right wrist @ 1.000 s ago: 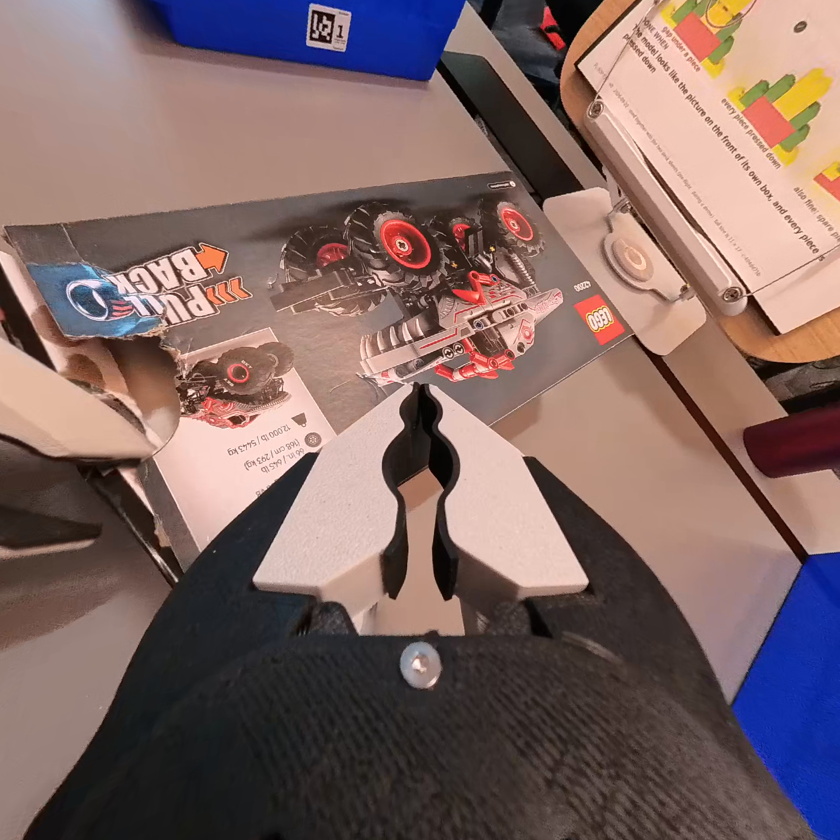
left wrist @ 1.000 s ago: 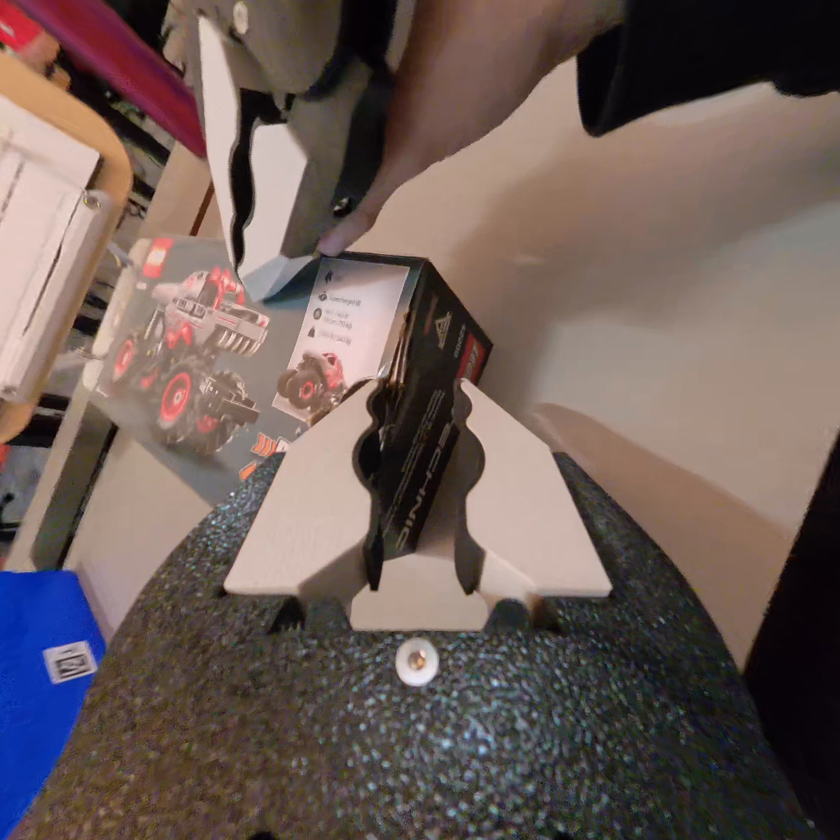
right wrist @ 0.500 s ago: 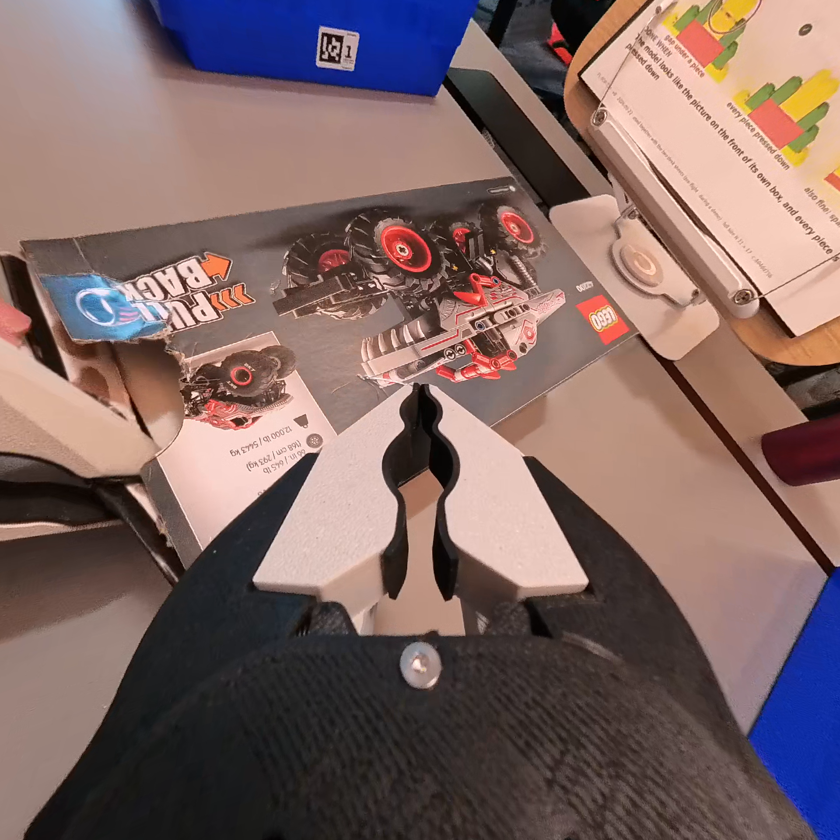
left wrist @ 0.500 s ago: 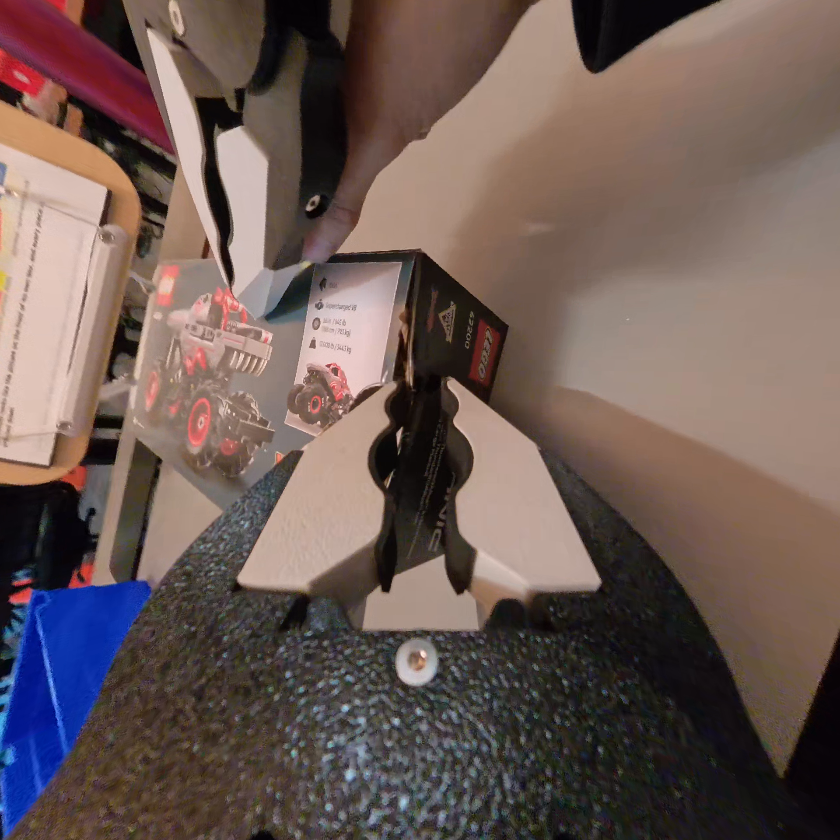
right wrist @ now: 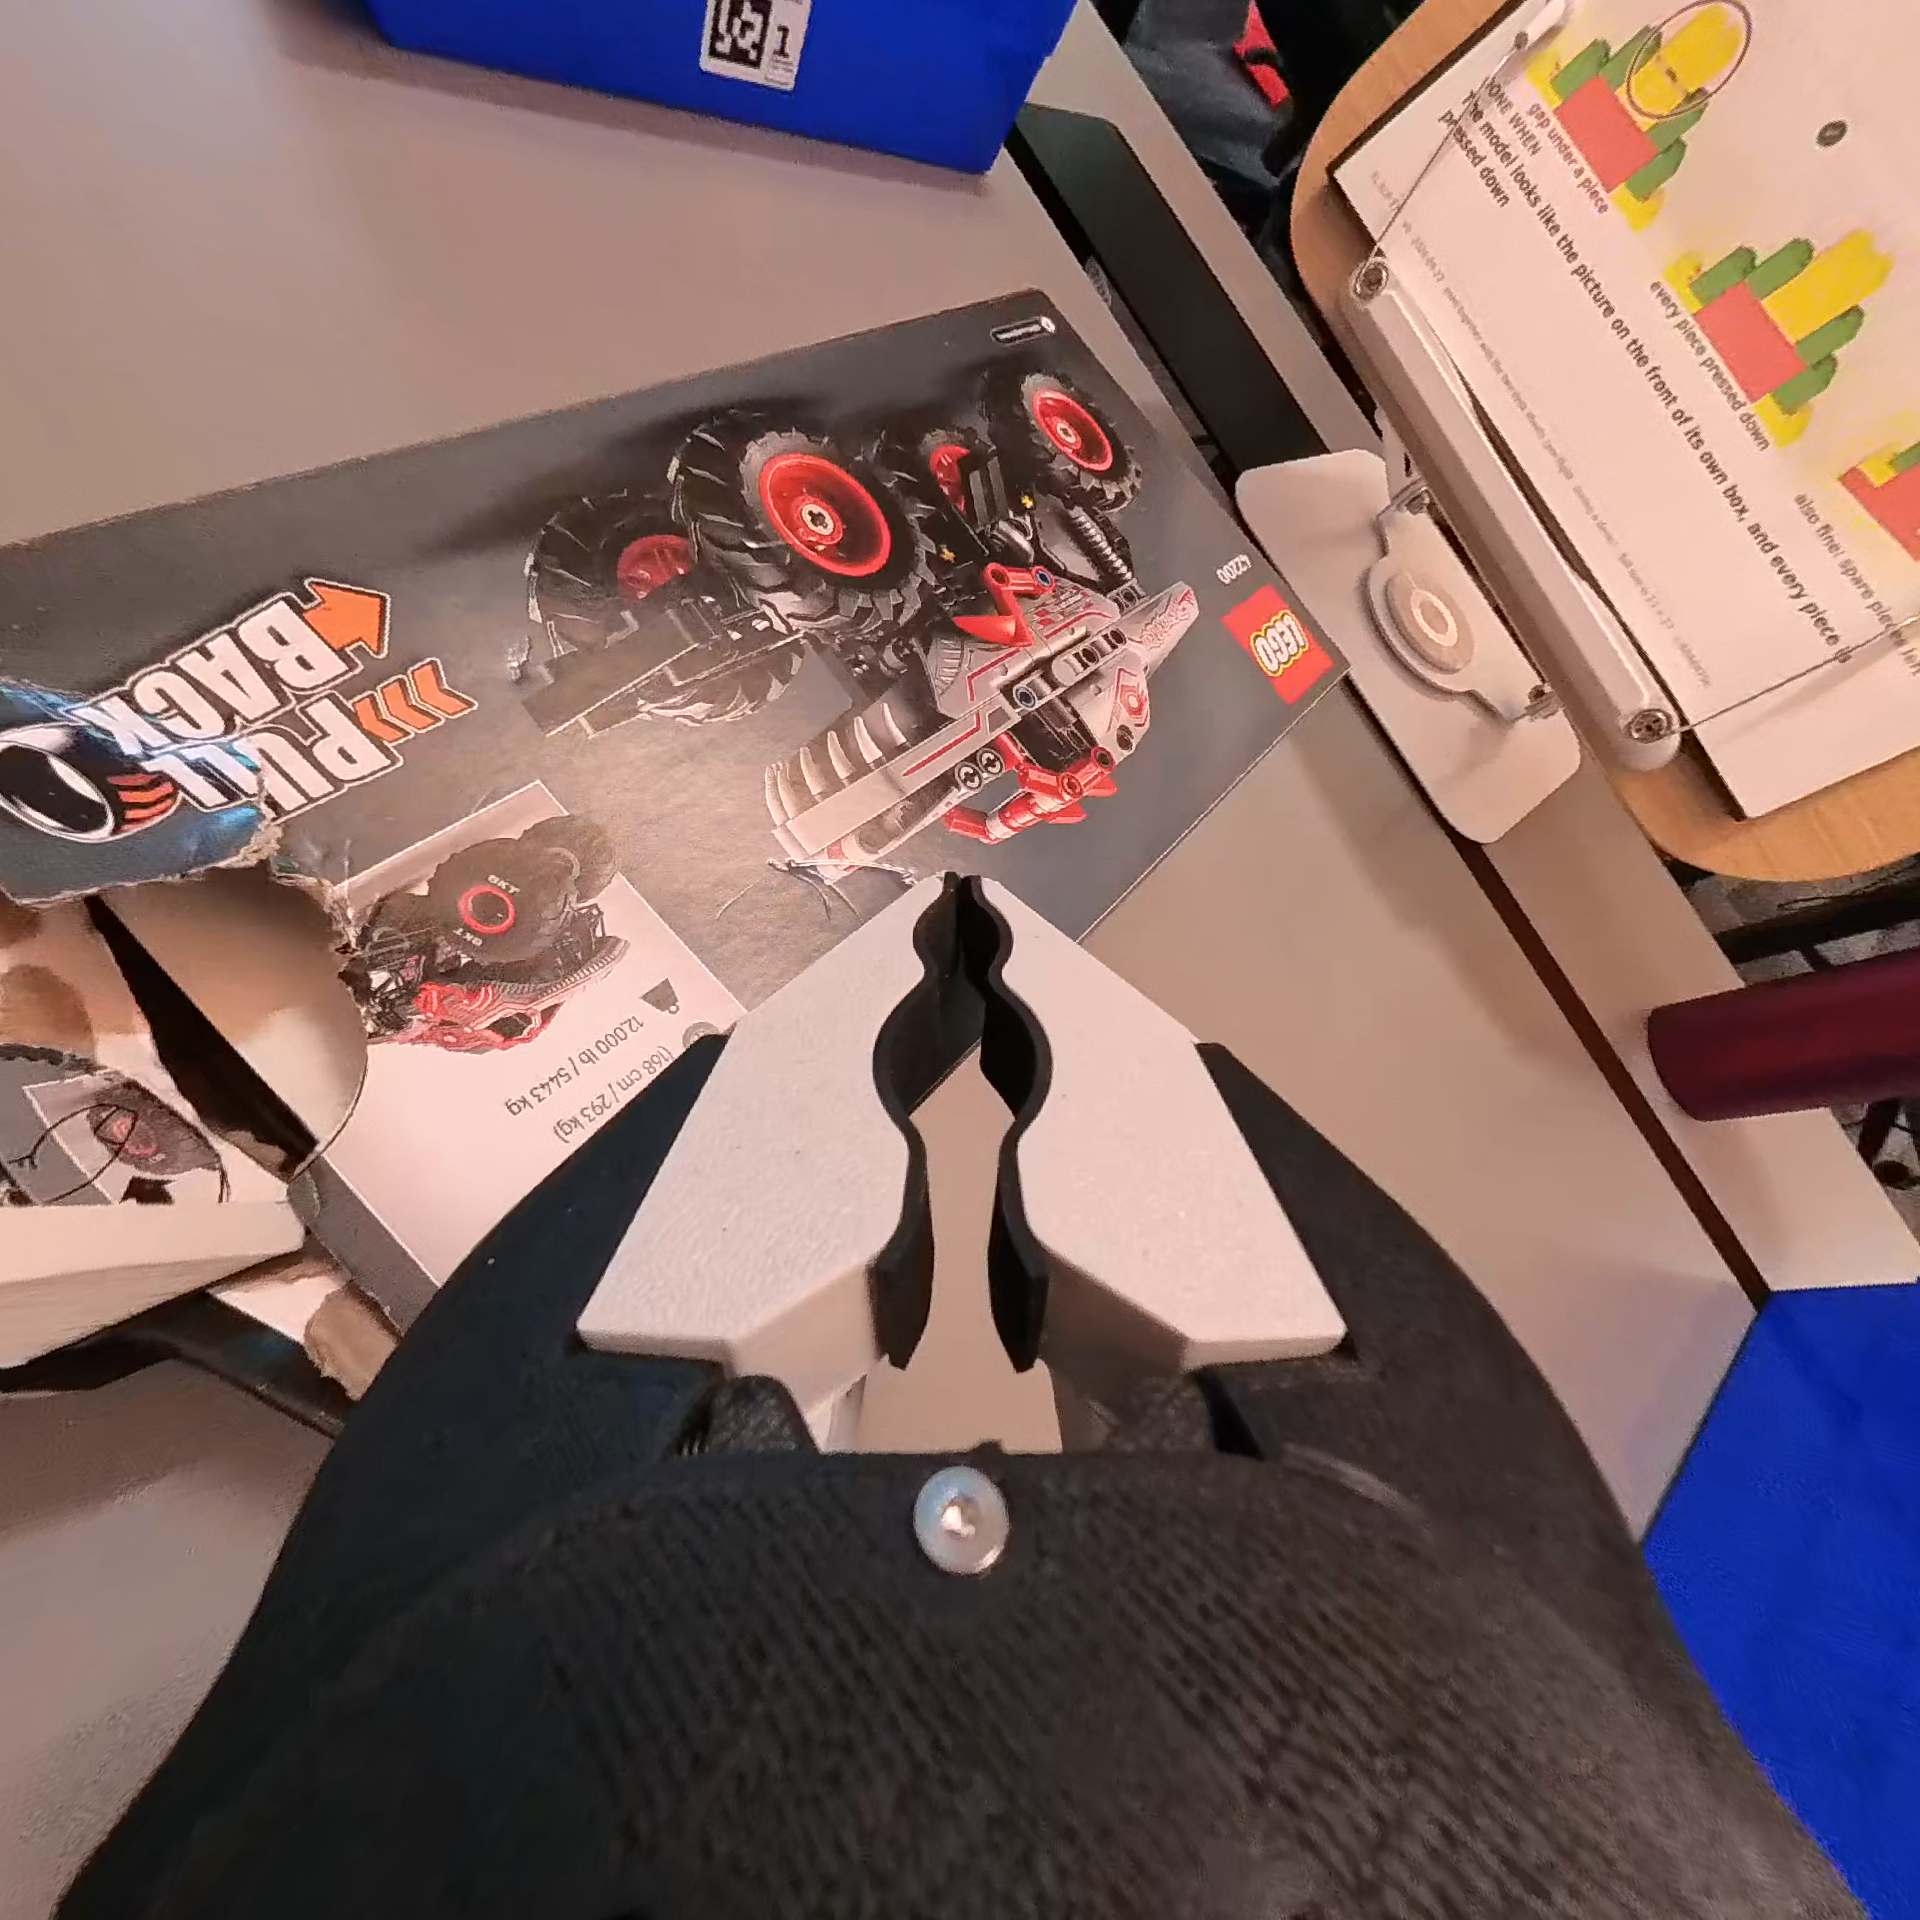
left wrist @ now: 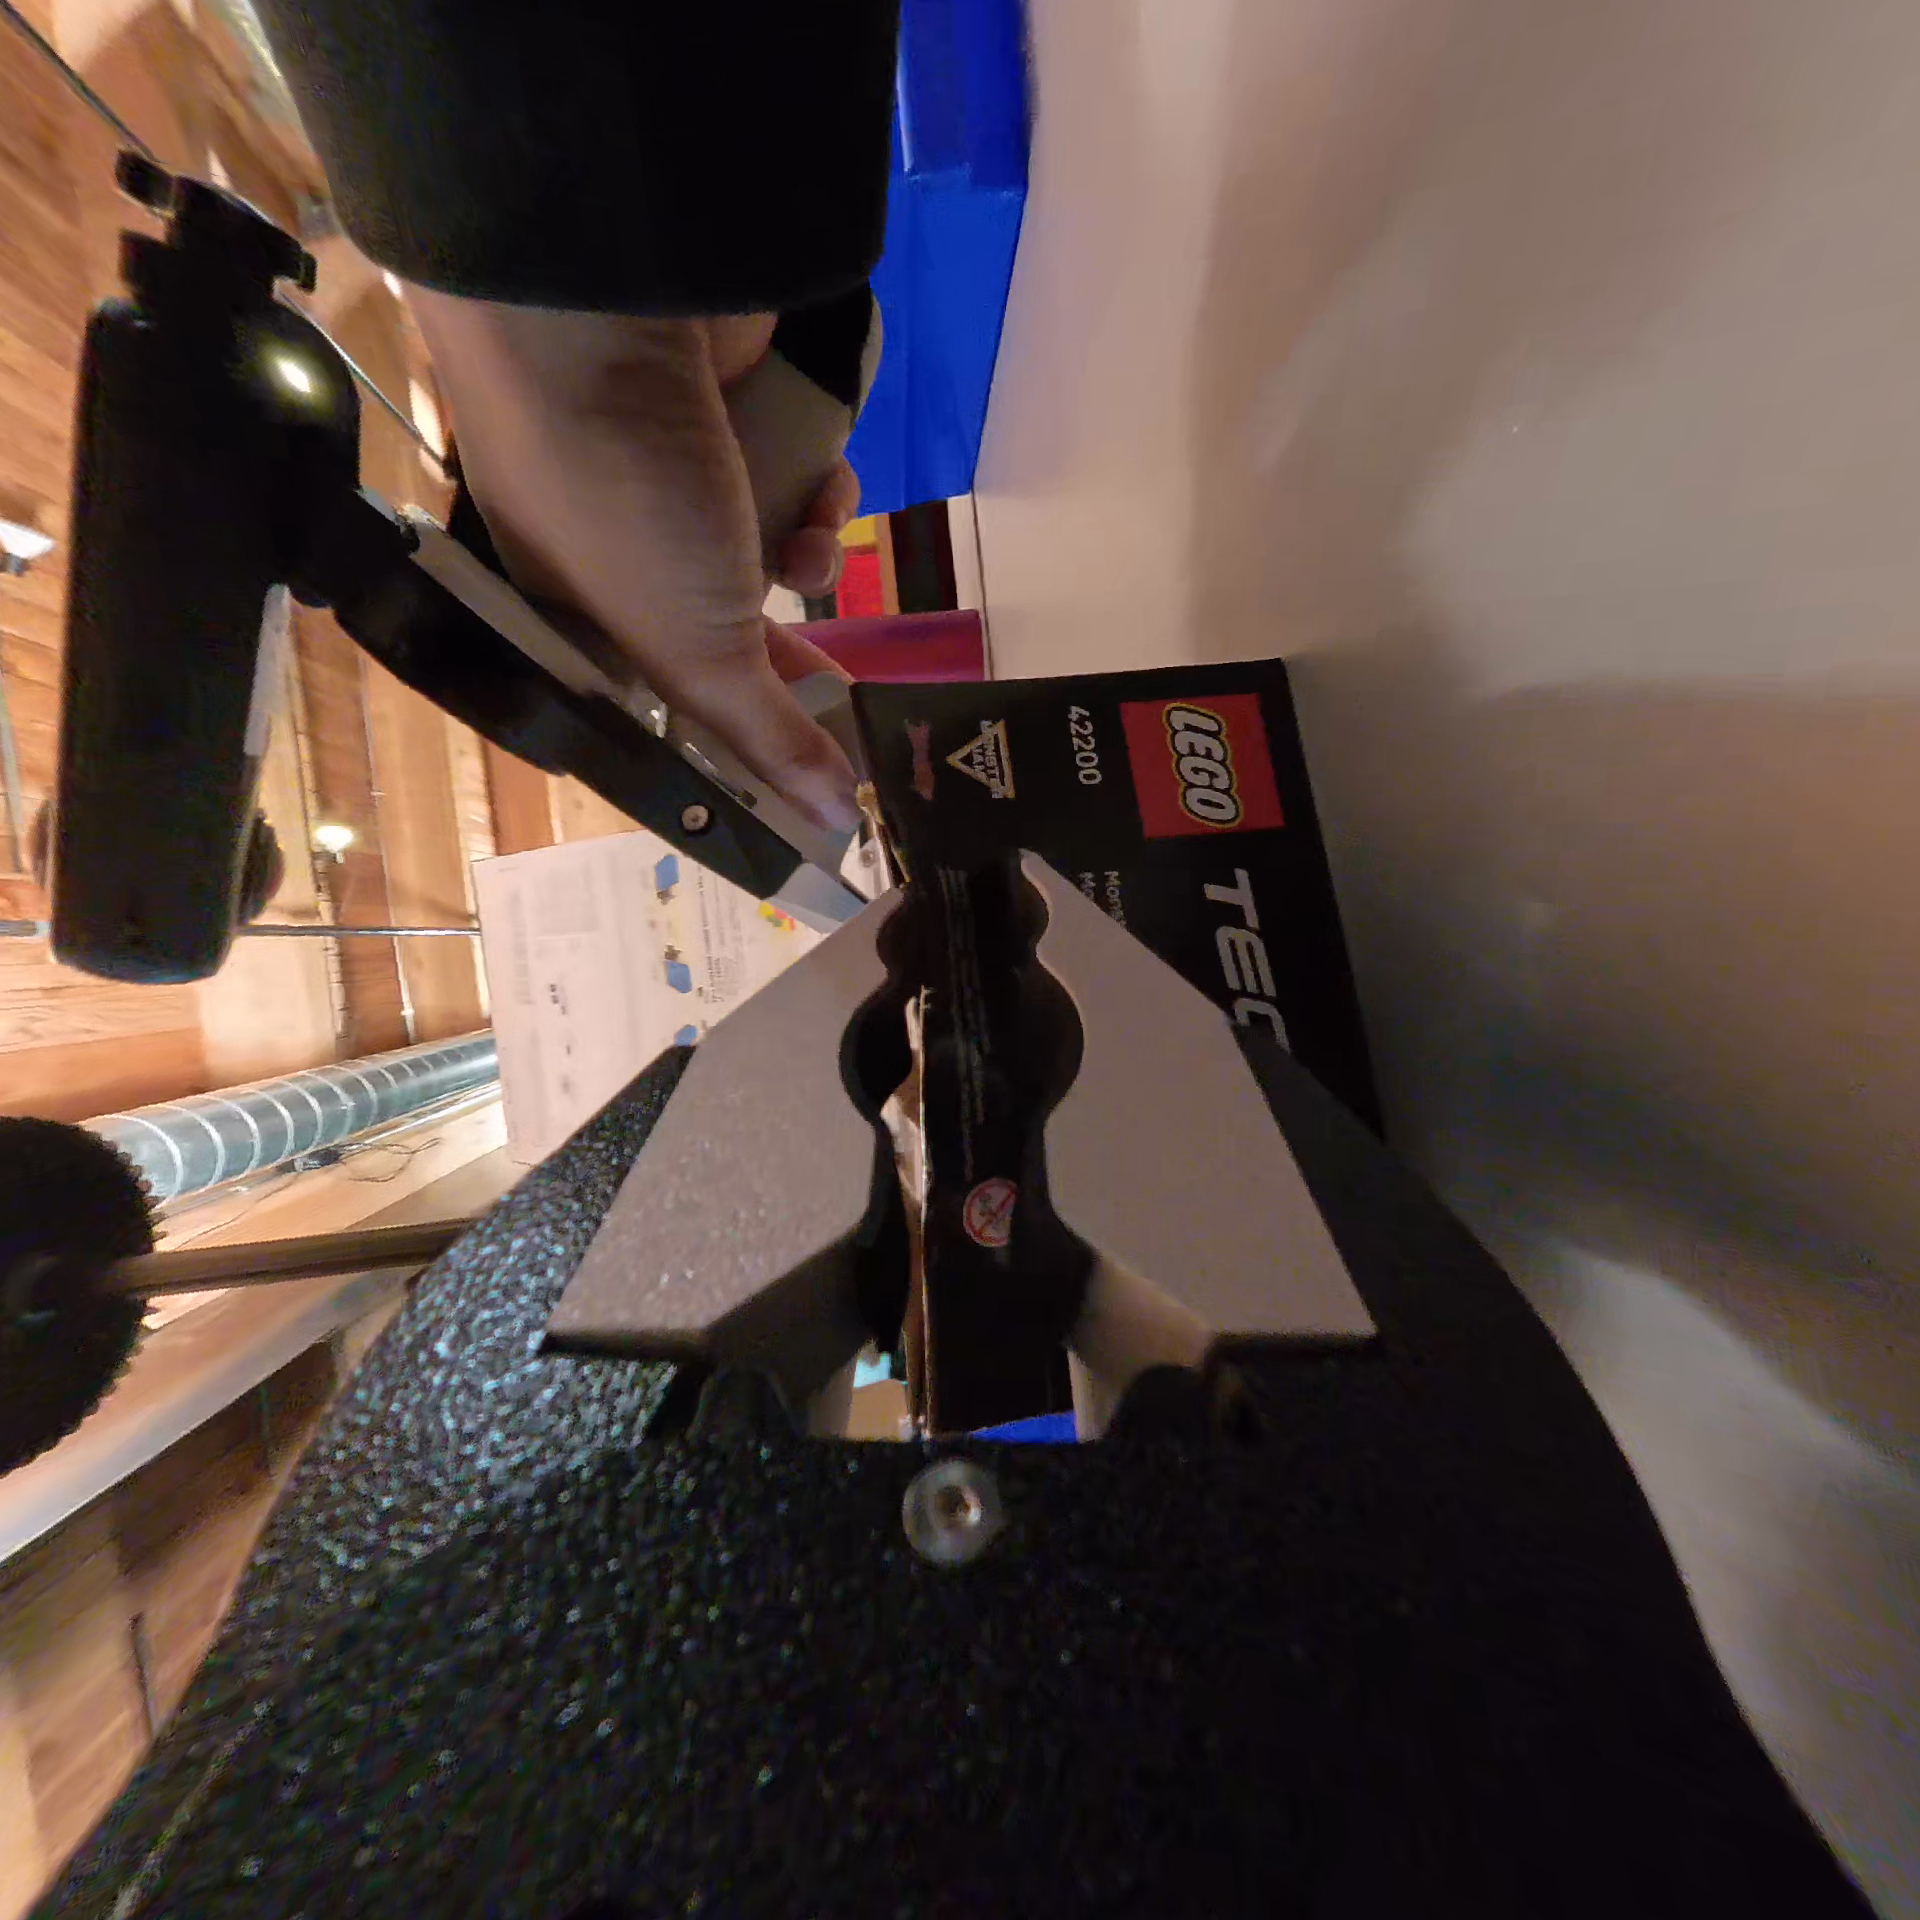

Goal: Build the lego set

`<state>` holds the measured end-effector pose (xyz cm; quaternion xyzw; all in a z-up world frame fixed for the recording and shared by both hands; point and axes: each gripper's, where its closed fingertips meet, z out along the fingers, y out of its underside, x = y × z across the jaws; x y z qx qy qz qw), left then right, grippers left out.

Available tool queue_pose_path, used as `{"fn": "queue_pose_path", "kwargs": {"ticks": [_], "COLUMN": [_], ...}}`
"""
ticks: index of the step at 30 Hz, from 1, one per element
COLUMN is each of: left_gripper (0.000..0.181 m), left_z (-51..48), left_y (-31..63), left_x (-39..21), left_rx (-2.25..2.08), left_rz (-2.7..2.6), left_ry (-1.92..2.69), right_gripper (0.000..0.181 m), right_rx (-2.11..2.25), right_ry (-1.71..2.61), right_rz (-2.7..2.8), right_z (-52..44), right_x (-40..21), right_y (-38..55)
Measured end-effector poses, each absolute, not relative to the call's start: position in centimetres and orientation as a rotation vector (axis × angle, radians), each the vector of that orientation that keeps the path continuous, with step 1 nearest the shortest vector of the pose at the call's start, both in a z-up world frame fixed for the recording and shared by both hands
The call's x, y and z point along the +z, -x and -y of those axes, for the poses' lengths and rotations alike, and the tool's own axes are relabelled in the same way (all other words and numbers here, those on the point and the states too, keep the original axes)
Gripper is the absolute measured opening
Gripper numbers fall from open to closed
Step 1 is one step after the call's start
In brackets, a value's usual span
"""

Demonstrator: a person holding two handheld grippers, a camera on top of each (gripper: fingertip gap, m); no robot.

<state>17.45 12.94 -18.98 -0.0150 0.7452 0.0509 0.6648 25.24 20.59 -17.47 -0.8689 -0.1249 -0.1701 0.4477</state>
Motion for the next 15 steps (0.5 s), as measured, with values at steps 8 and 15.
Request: {"fn": "queue_pose_path", "kwargs": {"ticks": [8, 15], "left_gripper": [0.010, 0.024], "left_z": [-13.0, -13.0], "left_y": [-17.4, -16.0], "left_x": [-18.9, -20.0], "left_rx": [0.124, -0.535], "left_rz": [-1.633, -2.153], "left_ry": [0.006, 0.905], "right_gripper": [0.000, 0.000], "right_rx": [-0.404, -0.363], "right_ry": [2.168, 2.141], "right_rz": [0.277, 0.246], "right_z": [-20.5, -20.6], "right_x": [-17.5, -17.5], "right_y": [-25.3, -25.0]}}
